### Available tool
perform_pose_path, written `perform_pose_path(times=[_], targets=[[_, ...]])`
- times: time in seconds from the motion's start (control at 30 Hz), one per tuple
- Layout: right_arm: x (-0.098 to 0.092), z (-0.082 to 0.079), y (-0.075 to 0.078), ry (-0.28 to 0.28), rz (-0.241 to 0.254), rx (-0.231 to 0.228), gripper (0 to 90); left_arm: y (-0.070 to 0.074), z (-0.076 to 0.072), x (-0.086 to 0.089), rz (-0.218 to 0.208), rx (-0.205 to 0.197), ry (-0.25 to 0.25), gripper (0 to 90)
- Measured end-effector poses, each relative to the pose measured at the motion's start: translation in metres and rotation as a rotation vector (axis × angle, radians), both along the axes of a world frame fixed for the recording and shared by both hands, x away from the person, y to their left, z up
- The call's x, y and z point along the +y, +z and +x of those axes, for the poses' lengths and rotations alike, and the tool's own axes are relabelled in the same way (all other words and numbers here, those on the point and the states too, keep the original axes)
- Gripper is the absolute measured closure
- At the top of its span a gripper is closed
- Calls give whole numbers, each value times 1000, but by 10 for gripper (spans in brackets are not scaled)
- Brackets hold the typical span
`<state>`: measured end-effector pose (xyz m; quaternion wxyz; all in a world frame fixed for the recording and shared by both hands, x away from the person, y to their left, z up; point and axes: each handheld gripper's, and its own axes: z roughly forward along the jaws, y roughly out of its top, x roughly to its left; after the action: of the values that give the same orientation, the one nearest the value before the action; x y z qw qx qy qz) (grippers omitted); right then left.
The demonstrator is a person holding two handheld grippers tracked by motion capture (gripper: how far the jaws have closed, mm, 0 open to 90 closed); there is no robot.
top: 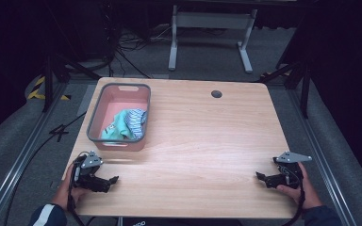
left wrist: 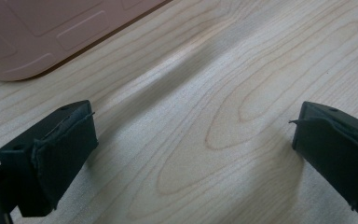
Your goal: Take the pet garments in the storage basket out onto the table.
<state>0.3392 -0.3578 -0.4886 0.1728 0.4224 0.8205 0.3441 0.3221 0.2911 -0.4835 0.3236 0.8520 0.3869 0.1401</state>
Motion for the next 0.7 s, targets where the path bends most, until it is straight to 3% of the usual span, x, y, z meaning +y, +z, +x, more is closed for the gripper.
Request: perform_pose_path(times=[0.23, 0.7], targets=[[0, 1, 0, 3, 2, -1, 7, 0, -2, 5, 1, 0, -49, 3], [0, 1, 0, 3, 2, -2, 7, 0, -5, 3, -2, 2, -24, 3]])
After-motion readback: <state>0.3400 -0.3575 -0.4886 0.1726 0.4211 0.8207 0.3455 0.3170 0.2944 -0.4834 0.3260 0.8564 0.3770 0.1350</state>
